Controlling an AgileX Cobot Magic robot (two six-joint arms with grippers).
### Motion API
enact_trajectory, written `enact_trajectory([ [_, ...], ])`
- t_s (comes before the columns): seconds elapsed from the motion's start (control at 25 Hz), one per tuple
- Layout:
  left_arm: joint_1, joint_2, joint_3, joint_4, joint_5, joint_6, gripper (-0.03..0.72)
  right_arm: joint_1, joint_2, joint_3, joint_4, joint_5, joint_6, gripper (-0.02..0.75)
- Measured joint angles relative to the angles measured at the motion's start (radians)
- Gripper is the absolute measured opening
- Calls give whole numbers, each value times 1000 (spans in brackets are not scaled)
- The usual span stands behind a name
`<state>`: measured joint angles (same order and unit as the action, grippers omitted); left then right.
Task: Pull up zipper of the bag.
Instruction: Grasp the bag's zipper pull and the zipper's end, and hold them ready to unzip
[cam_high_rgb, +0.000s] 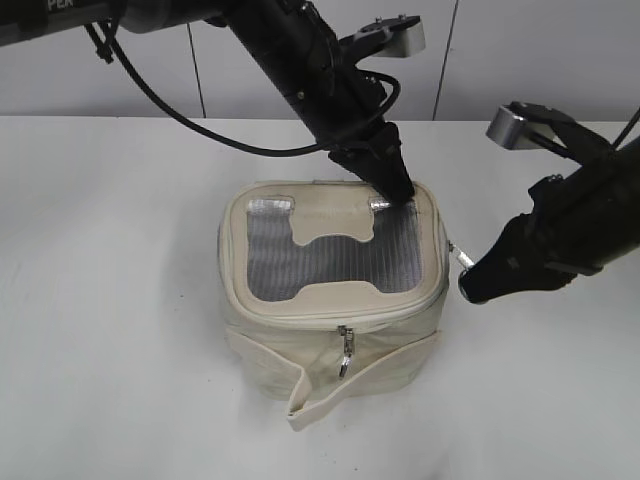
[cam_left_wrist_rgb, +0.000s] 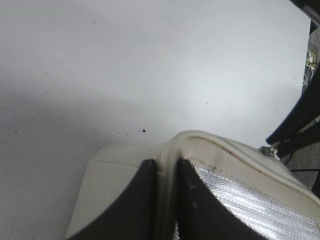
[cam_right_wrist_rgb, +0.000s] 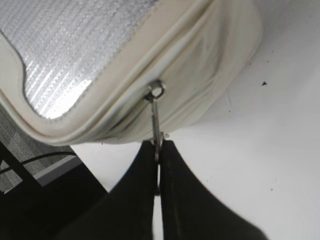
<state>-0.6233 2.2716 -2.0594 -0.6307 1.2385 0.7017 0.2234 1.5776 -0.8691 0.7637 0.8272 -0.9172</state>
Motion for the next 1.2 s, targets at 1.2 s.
enact_trajectory([
  [1.2, -1, -2, 6, 25, 56, -3, 81, 566, 30, -48, -4, -219, 126, 8],
])
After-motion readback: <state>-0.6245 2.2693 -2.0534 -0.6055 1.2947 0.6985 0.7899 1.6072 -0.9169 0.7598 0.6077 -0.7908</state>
